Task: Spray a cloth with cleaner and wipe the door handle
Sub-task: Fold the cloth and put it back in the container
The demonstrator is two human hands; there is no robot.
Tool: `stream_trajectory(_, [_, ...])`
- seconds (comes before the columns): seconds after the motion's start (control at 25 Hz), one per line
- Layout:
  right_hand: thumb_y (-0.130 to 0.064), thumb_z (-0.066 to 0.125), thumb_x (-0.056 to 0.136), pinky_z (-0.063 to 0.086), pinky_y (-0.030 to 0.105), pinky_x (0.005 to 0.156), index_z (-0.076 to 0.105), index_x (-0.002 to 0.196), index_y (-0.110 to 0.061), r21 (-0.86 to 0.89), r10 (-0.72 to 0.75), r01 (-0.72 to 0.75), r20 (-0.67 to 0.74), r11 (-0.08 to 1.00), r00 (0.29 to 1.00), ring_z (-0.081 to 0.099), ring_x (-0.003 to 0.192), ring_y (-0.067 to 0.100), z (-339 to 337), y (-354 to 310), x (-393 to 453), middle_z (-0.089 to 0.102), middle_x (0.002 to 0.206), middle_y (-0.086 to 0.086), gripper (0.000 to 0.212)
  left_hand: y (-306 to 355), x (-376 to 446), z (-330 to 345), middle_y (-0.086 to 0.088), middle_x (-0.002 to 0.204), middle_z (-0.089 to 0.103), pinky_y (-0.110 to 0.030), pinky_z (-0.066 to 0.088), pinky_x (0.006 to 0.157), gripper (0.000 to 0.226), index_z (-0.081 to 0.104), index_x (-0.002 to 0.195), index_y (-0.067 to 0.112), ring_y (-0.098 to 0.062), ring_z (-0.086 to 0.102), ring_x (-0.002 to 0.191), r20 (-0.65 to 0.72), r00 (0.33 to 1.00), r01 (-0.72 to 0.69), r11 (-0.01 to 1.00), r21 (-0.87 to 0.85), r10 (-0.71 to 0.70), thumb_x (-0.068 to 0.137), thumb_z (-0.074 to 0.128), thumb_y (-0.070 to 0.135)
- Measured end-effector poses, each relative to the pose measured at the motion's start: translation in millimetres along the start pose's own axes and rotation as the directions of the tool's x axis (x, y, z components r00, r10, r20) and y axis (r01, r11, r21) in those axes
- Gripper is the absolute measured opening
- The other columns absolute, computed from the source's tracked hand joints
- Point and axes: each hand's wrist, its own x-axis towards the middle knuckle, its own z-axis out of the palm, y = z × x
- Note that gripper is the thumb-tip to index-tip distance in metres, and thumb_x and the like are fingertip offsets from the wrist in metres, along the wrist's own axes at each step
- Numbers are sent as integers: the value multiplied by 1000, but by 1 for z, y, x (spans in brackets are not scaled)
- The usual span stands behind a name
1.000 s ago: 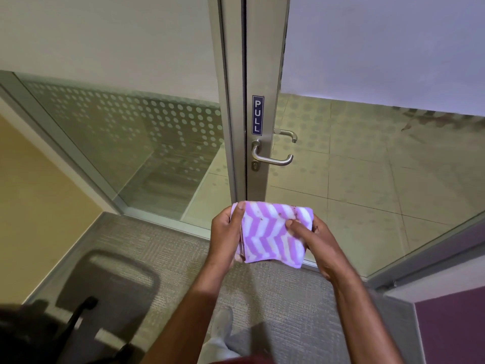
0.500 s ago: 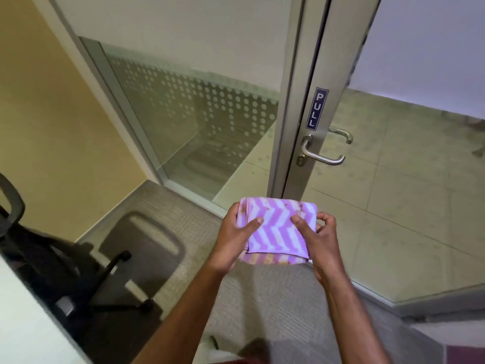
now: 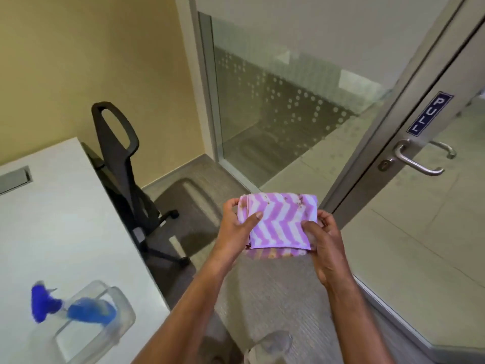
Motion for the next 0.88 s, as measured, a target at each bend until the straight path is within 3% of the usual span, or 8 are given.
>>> stream_trajectory(0.2, [-18,73,83,54,31,59,66,107,-35,-78,-7,14,90,997,996,73,86,11,69,38,-55,75,104,-9,30,-11,-55,-96,3,134,61,-44,58,102,68,48,136,26,-17,67,121,-122,991,41,998,-44,-46,81,88,37])
stream_trajectory(0.36, [-29,77,77,56,32,58,64,111,-33,-188,48,-5,226,982,973,75,91,14,118,63,-88,76,111,-2,37,-24,-100,-165,-2,122,76,-46,61,100,37,66,126,23,-19,75,110,-159,975,128,980,-154,-152,92,82,28])
stream_trajectory(0.52, [-12,74,90,56,25,55,59,117,-22,-283,86,13,336,959,938,73,95,17,162,90,-106,74,114,3,33,-37,-143,-205,2,121,75,-24,62,78,37,62,124,29,-11,76,102,-332,917,154,965,-214,-220,92,79,39])
stream_trajectory(0.6, [-9,72,93,56,24,58,55,116,-20,-346,121,24,392,938,912,72,94,18,180,106,-112,72,115,7,30,-44,-162,-217,6,122,72,-21,61,74,42,58,128,30,-11,75,102,-430,864,179,958,-225,-263,92,77,42])
stream_trajectory(0.76, [-25,72,95,63,39,68,52,104,-33,-488,208,82,511,869,834,74,95,19,207,135,-130,70,110,3,24,-67,-202,-238,2,127,70,-29,63,86,47,55,134,26,-16,72,110,-569,755,188,939,-286,-325,94,76,41])
stream_trajectory(0.88, [-29,72,95,64,48,73,52,100,-29,-578,247,186,588,794,770,74,93,19,227,159,-150,69,106,5,21,-85,-240,-254,-2,129,71,-45,61,101,46,56,137,22,-21,73,114,-612,704,158,919,-361,-361,97,74,36])
